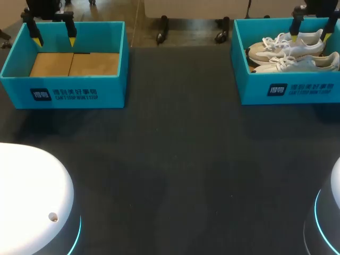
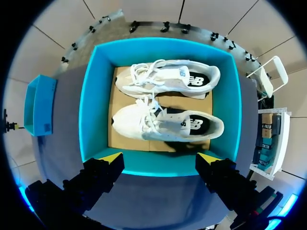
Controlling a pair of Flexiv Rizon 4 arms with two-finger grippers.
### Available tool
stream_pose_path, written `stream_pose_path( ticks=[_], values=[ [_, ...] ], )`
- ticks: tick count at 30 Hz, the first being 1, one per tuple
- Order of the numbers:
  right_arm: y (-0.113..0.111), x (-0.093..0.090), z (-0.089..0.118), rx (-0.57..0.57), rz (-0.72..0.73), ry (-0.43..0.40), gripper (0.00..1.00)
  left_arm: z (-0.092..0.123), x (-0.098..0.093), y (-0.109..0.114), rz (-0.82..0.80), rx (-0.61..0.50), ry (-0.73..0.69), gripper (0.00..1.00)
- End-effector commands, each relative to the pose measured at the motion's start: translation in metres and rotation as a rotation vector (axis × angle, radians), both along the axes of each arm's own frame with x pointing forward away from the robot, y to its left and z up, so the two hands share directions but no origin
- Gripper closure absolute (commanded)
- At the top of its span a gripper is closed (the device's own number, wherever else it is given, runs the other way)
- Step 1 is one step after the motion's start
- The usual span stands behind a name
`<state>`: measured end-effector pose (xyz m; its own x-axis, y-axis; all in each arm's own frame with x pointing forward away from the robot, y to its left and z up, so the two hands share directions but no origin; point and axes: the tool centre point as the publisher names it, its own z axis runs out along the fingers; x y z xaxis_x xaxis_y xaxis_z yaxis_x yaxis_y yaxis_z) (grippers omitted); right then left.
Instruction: Take the shoe out of the shoebox, open the shoe tongue, remove and reinsert the insole, then place the shoe into the shoebox
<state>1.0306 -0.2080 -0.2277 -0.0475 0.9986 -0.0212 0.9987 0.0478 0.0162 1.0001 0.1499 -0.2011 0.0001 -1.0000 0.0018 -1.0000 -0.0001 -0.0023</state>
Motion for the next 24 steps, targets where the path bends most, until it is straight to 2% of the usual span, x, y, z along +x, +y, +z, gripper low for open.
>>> stream_pose_path(
  ticks=[1,8,24],
  values=[
    [-0.011,0.004,-0.004,-0.001,0.005,-0.003,0.00,0.001,0.000,0.000,0.000,0.001,0.001,0.00],
    [-0.036,0.008,-0.010,-0.044,0.002,-0.016,0.00,0.001,0.000,0.000,0.000,0.001,0.001,0.00],
    [-0.087,0.018,-0.045,-0.088,-0.008,0.005,0.00,0.001,0.000,0.000,0.000,0.001,0.001,0.00]
  ],
)
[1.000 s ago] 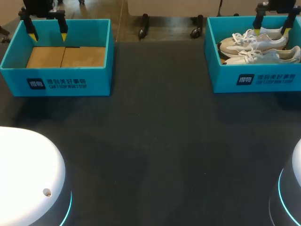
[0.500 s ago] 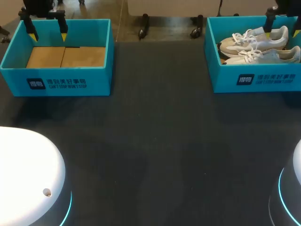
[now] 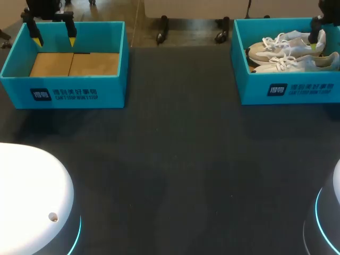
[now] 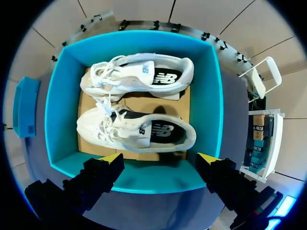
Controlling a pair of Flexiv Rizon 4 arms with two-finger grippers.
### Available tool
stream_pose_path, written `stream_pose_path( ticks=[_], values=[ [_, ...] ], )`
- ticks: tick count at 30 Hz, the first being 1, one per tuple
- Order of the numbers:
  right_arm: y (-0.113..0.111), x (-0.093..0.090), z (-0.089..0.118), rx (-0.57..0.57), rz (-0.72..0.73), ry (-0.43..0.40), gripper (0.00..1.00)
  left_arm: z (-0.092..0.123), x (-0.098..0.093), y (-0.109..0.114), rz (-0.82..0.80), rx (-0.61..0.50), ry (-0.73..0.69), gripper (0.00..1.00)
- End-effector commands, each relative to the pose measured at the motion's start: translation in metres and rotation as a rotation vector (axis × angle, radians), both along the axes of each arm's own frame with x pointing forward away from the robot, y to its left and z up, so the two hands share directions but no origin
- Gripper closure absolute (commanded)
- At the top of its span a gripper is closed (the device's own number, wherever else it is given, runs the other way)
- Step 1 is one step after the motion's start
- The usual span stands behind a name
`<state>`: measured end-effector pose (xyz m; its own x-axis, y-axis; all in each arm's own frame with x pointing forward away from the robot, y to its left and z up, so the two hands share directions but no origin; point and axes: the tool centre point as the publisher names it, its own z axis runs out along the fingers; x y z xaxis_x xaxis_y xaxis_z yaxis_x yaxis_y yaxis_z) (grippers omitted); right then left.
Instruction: Take the shoe out of the shoebox, open the shoe tongue, remove and reinsert the insole, then place the shoe into the shoebox
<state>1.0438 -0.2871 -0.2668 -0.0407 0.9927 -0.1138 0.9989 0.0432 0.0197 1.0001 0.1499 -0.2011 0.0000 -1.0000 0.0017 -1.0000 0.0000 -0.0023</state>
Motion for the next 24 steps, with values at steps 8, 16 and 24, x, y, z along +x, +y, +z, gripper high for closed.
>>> stream_pose_path(
  ticks=[8,16,24],
  values=[
    [-0.017,0.000,-0.017,-0.005,-0.020,0.021,0.09,0.001,0.000,0.000,0.000,0.001,0.001,0.00],
    [-0.017,0.005,-0.034,-0.032,-0.060,0.026,0.20,0.001,0.000,0.000,0.000,0.001,0.001,0.00],
    [-0.029,0.013,-0.047,-0.037,-0.097,0.027,0.20,0.001,0.000,0.000,0.000,0.001,0.001,0.00]
  ],
)
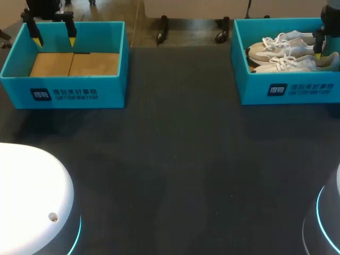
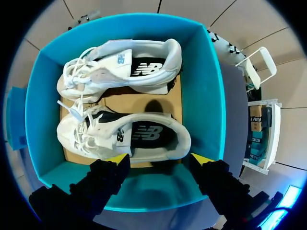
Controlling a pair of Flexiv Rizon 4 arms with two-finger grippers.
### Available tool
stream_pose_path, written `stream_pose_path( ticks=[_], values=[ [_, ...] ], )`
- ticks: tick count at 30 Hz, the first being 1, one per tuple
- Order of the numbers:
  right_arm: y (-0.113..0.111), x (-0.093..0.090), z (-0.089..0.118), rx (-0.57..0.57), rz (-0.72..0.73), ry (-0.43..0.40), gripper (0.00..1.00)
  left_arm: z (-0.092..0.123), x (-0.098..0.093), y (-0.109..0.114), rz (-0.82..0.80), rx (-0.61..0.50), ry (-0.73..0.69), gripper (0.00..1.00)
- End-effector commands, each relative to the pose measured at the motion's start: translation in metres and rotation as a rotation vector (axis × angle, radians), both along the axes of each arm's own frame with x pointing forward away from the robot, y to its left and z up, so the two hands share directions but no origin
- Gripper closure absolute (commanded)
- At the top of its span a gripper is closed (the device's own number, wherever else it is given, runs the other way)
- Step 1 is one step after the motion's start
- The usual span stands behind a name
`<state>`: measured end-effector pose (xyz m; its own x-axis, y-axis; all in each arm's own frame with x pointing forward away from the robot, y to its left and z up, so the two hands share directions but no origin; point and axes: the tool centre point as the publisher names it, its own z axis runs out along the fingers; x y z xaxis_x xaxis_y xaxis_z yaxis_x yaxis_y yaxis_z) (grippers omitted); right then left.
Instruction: Take the shoe out of the shoebox, open the shoe tongue, remove and reinsert the insole, then place the shoe into the shoebox
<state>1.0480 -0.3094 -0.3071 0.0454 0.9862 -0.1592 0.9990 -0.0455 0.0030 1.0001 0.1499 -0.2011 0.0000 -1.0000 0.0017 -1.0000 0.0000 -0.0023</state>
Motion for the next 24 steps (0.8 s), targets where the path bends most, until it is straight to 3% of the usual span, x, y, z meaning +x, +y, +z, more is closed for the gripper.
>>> stream_pose_path(
  ticks=[1,15,22,24],
  values=[
    [-0.008,0.010,-0.007,0.009,-0.012,0.008,0.19,0.001,0.000,0.000,0.000,0.001,0.001,0.00],
    [-0.023,0.020,-0.020,0.020,-0.048,0.010,0.23,0.001,0.000,0.000,0.000,0.001,0.001,0.00],
    [-0.029,0.020,-0.027,0.022,-0.065,0.011,0.33,0.001,0.000,0.000,0.000,0.001,0.001,0.00],
    [-0.031,0.020,-0.029,0.024,-0.080,0.017,0.40,0.001,0.000,0.000,0.000,0.001,0.001,0.00]
  ],
)
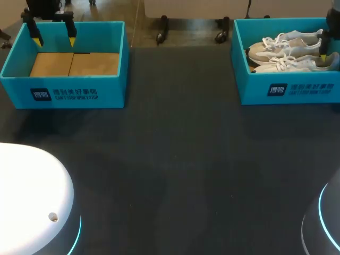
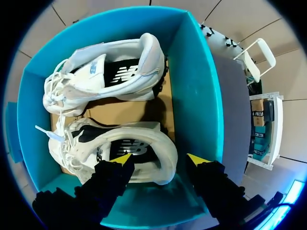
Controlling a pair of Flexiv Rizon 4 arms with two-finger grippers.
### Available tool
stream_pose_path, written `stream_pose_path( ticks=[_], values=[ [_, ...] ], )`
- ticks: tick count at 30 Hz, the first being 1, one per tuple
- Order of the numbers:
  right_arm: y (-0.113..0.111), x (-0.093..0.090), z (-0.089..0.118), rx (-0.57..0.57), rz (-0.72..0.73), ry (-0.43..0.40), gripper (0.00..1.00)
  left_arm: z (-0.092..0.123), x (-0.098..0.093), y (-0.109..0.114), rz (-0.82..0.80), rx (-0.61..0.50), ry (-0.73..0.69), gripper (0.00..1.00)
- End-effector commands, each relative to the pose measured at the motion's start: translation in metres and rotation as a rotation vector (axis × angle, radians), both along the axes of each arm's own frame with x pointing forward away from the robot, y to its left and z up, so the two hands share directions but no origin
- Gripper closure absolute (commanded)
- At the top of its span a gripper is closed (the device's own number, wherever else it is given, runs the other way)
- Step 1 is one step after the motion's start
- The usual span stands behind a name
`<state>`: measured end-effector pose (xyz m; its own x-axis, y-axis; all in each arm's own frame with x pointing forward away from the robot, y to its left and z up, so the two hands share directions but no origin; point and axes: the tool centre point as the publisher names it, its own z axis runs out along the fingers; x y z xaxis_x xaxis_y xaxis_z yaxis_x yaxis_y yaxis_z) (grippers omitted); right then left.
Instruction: Take the shoe out of the shoebox, open the shoe tongue, remove and reinsert the insole, then place the shoe into the shoebox
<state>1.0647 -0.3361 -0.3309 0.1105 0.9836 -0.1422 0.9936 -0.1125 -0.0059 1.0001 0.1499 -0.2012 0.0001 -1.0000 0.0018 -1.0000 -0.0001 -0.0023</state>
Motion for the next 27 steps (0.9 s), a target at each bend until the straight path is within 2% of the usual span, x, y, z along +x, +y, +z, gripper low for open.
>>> stream_pose_path(
  ticks=[1,4,17,21,24,27],
  values=[
    [-0.005,0.003,-0.006,0.007,-0.014,0.010,0.47,0.001,0.000,0.000,0.000,0.001,0.001,0.00],
    [-0.005,0.002,-0.008,0.008,-0.018,0.013,0.52,0.001,0.000,0.000,0.000,0.001,0.001,0.00],
    [-0.009,-0.005,-0.011,0.023,-0.031,0.004,0.51,0.001,0.000,0.000,0.000,0.001,0.001,0.00],
    [-0.010,-0.009,-0.013,0.027,-0.037,0.002,0.34,0.001,0.000,0.000,0.000,0.001,0.001,0.00],
    [-0.010,-0.010,-0.014,0.037,-0.043,0.000,0.34,0.001,0.000,0.000,0.000,0.001,0.001,0.00],
    [-0.009,-0.011,-0.014,0.039,-0.043,0.000,0.39,0.001,0.000,0.000,0.000,0.001,0.001,0.00]
  ],
)
